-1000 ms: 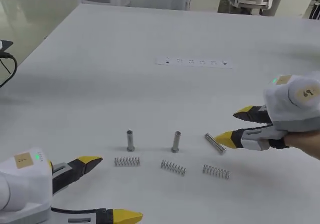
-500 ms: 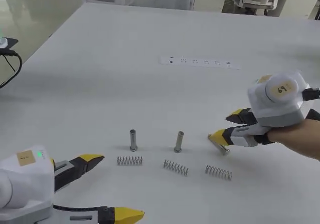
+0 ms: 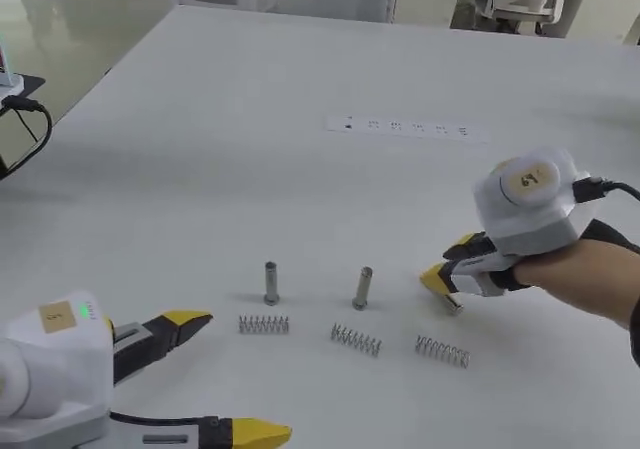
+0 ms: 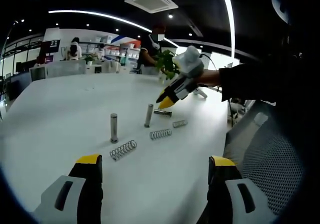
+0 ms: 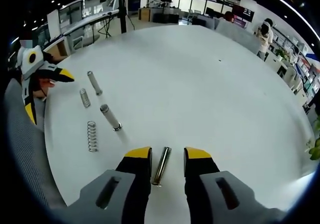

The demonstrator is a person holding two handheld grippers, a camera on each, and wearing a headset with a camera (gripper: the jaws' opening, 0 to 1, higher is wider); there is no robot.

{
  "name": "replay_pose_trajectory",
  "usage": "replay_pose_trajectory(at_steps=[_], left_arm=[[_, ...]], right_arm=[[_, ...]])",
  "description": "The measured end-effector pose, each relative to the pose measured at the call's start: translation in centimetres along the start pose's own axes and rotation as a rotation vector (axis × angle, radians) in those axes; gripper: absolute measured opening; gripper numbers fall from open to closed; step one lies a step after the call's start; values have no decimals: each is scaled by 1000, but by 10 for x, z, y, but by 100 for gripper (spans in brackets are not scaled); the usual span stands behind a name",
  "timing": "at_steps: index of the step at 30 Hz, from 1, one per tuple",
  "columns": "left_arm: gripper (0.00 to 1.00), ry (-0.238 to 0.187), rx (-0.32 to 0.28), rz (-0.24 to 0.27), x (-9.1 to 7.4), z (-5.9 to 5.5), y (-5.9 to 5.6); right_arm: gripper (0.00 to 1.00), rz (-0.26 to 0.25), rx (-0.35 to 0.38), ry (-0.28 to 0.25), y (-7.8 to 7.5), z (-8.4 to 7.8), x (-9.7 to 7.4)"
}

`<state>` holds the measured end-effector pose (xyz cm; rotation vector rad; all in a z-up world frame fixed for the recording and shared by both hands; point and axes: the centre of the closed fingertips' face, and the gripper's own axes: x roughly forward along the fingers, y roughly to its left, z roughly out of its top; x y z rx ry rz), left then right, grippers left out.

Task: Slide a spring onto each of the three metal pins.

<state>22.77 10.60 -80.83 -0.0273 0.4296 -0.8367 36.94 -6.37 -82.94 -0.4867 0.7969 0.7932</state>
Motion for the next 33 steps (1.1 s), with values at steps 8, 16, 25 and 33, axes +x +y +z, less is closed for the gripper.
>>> replay_pose_trajectory(at_steps=[8, 16, 25, 33], left_arm=[[84, 0, -5, 1, -1, -1, 1], [83, 5, -6, -1, -1, -2, 0], [83, 3, -10, 4, -1, -3, 2], [83, 2, -12, 9, -1, -3, 3]], right_arm=[[18, -6, 12, 48, -2, -7, 9], [13, -4, 29, 73, -4, -10, 13], [10, -3, 37, 92, -3, -11, 18], [7, -2, 58, 109, -3, -13, 19]])
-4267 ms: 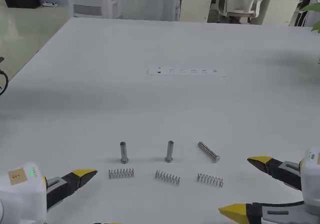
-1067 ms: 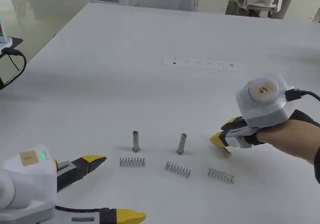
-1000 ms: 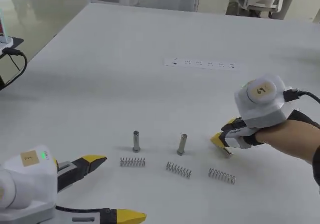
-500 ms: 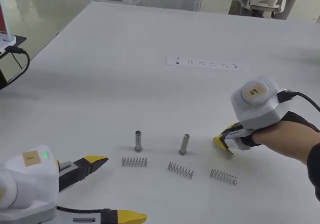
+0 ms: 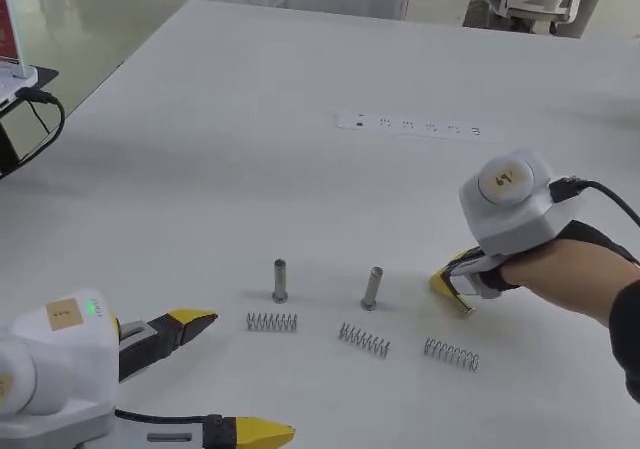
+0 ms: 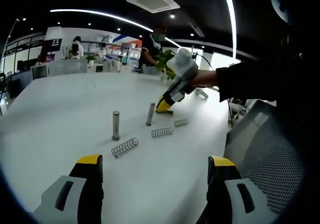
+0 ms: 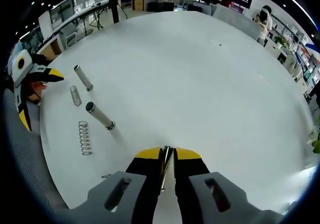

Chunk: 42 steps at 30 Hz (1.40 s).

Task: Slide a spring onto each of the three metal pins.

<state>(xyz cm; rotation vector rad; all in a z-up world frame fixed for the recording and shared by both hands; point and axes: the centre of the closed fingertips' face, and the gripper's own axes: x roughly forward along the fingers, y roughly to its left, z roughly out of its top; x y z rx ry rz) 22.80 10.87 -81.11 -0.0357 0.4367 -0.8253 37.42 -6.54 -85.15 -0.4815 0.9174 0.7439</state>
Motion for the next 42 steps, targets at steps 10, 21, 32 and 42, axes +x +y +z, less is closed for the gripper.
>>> replay_pose_trajectory(at_steps=[10, 21, 32, 42], left_arm=[[83, -2, -4, 4, -1, 0, 1], [83, -1, -1, 4, 0, -1, 1], [83, -5, 3, 3, -1, 1, 1], [83, -10, 12, 1, -2, 4, -1]], right_arm=[[7, -2, 13, 21, 0, -3, 2], [6, -16, 49, 37, 0, -3, 3], [6, -29, 54, 10, 3, 1, -4], [6, -25, 80, -35, 6, 7, -18]])
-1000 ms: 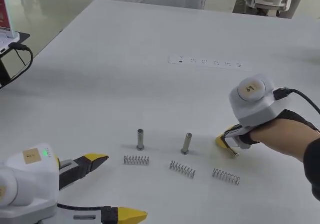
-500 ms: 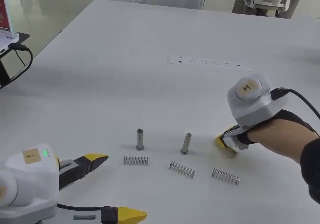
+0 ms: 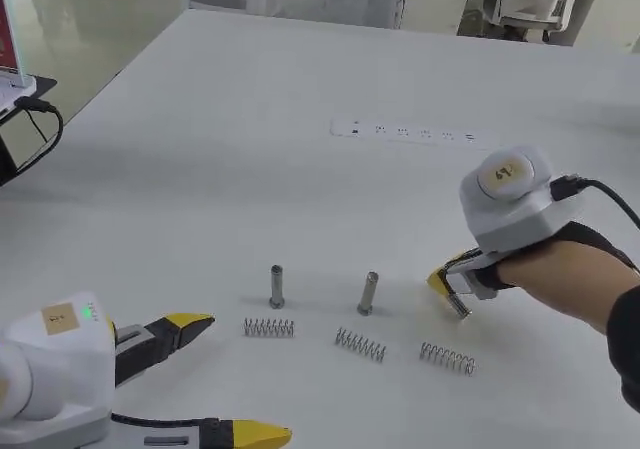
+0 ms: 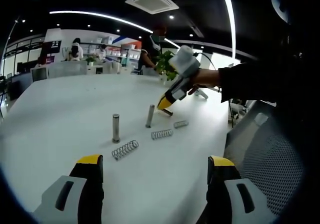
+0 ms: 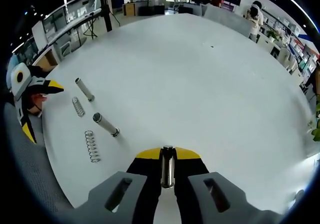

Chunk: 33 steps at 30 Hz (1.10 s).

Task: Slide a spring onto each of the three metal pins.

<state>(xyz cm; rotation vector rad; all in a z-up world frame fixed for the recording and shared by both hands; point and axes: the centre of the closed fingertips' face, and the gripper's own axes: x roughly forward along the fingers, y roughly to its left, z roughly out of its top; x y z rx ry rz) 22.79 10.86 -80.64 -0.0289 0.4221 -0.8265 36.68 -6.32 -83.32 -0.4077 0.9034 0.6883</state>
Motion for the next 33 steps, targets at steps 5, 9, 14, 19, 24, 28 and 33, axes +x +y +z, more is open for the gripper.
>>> replay_pose_trajectory(at_steps=[5, 9, 14, 19, 24, 28, 33], left_arm=[[83, -1, 6, -4, 0, 1, -1], [83, -4, 8, -5, -1, 2, -1], [83, -4, 14, -9, -1, 4, -2], [82, -5, 20, -13, -1, 5, -4], [82, -6, 25, -15, -1, 6, -4], [82, -7, 27, -15, -2, 7, -5], [82, -6, 29, -17, -2, 6, -5]], right_arm=[[6, 1, -5, -15, 4, 3, -5], [6, 1, -6, -25, 4, 4, -7], [6, -3, -1, -42, 3, 6, -13], [6, -4, 3, -53, 4, 6, -17], [6, -5, 7, -67, 6, 7, -21], [6, -9, 1, -75, 8, 6, -24], [6, -8, 3, -88, 8, 5, -28]])
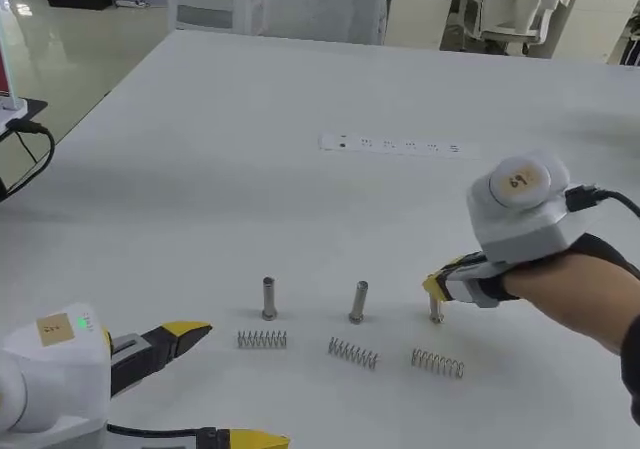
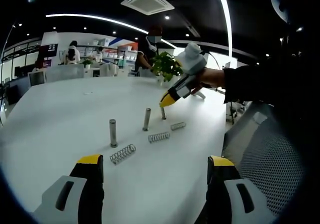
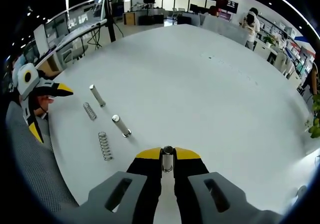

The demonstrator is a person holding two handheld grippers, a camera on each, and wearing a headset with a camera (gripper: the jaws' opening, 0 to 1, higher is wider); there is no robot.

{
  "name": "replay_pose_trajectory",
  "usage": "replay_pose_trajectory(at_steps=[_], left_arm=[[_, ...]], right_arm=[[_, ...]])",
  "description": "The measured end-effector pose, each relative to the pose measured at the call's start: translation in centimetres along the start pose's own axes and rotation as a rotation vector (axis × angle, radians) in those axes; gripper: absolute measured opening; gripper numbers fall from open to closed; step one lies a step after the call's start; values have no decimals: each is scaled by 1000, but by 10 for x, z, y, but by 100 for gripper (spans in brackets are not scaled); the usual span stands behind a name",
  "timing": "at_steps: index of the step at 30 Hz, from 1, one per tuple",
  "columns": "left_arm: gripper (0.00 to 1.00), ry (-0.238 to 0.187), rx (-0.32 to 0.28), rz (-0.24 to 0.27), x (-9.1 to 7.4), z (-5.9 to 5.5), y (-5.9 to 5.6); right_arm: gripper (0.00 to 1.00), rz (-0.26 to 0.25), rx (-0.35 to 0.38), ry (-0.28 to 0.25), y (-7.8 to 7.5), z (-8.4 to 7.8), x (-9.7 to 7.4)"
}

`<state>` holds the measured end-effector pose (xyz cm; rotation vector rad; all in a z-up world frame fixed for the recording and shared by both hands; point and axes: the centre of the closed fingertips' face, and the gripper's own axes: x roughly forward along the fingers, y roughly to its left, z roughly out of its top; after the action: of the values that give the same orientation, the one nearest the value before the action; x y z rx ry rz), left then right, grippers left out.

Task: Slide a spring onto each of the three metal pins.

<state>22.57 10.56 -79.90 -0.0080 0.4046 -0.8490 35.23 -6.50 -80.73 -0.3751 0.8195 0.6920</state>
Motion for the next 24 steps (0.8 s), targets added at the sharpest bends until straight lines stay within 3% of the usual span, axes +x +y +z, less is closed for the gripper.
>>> replay_pose_trajectory(at_steps=[24], left_arm=[[81, 1, 2, 0, 0, 0, -1]], right_arm=[[6, 5, 34, -12, -1, -12, -10]])
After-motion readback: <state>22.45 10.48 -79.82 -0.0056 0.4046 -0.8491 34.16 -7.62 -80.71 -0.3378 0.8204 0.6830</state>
